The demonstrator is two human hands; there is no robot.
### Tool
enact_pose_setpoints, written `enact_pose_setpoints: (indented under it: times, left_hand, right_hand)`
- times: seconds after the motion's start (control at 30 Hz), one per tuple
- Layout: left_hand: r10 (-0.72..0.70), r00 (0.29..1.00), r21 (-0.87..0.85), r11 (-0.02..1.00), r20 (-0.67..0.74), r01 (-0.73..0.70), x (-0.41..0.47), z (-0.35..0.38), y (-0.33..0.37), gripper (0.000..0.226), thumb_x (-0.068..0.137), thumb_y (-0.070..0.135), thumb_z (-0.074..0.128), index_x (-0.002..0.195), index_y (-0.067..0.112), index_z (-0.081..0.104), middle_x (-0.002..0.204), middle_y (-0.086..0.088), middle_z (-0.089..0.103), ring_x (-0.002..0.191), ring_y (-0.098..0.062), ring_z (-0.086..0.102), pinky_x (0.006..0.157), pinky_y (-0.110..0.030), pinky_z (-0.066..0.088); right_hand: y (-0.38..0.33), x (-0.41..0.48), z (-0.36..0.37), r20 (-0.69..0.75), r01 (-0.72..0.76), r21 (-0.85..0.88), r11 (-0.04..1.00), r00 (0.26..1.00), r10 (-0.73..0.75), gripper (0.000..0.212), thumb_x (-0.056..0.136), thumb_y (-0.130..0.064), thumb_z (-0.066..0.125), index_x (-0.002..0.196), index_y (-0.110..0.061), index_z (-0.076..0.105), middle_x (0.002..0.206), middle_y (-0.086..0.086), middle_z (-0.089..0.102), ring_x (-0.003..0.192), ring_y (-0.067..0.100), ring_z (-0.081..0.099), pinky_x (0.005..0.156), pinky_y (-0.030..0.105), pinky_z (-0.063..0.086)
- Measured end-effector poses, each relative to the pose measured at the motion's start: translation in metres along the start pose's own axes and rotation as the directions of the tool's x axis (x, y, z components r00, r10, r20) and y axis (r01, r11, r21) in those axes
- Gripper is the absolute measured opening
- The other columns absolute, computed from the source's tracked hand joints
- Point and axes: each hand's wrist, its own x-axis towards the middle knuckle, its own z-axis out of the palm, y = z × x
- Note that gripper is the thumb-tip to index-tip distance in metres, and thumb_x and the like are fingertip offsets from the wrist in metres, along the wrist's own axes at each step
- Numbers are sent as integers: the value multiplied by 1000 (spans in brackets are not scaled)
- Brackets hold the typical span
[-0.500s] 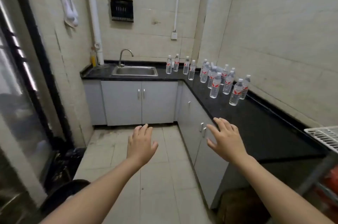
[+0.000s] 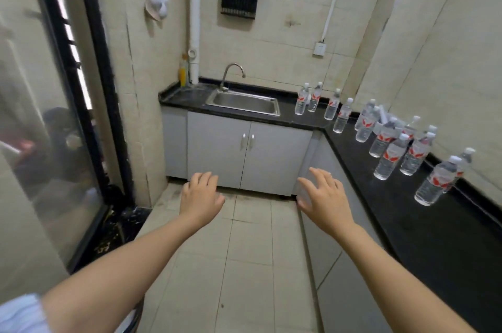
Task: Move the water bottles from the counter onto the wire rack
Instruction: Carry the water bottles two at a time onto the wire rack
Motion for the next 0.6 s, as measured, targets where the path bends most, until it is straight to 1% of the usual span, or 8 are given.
enact_pose_setpoints:
  times: [0.03, 0.1, 0.2, 0.3, 0.47, 0.6]
  left_hand:
    - [10, 1000, -36, 999, -20, -11, 21, -6, 4, 45, 89, 28, 44, 130, 10, 40, 145, -5, 36, 135, -24, 25, 106, -38, 25]
    - [74, 996, -65, 995, -56, -78, 65, -13, 12, 47, 90, 28, 43, 133, 11, 37, 148, -4, 32, 137, -23, 22, 109, -37, 22]
    - [142, 981, -105, 982, -132, -156, 128, -23, 25, 47, 91, 28, 42, 135, 13, 36, 148, -3, 32, 138, -21, 22, 110, -36, 21]
    - [169, 975, -138, 972, -144, -189, 179, -17, 36, 48, 90, 28, 44, 135, 12, 38, 147, -4, 35, 138, -22, 23, 110, -38, 22]
    - [175, 973, -153, 968, -153, -198, 274, 7, 49, 47, 90, 27, 46, 134, 11, 39, 147, -6, 36, 138, -23, 23, 111, -39, 21]
    - [191, 970, -137, 968, -151, -212, 357, 27, 69, 49, 90, 28, 44, 136, 12, 37, 148, -4, 34, 138, -22, 22, 111, -38, 20]
  right_hand:
    - [8, 19, 5, -29, -15, -8, 1000, 999, 15, 51, 45, -25, 88, 90, -12, 69, 104, 22, 68, 96, 37, 66, 70, 45, 55]
    - [19, 54, 17, -59, -45, -22, 999, 997, 44, 51, 43, -25, 89, 88, -11, 70, 101, 21, 69, 93, 36, 67, 67, 45, 55]
    - [30, 101, 36, -120, -89, -19, 996, 989, 86, 43, 46, -24, 89, 83, -10, 71, 96, 19, 71, 89, 33, 69, 66, 44, 55]
    - [51, 138, 61, -173, -114, -48, 992, 979, 104, 39, 48, -26, 88, 80, -11, 72, 93, 15, 71, 87, 31, 69, 66, 41, 55]
    - [100, 198, 112, -177, -167, -83, 982, 973, 150, 35, 50, -28, 86, 77, -12, 71, 92, 14, 71, 88, 29, 69, 66, 40, 54]
    - [144, 254, 163, -170, -198, -64, 978, 968, 185, 31, 53, -26, 84, 76, -11, 70, 97, 17, 70, 91, 32, 68, 66, 42, 54]
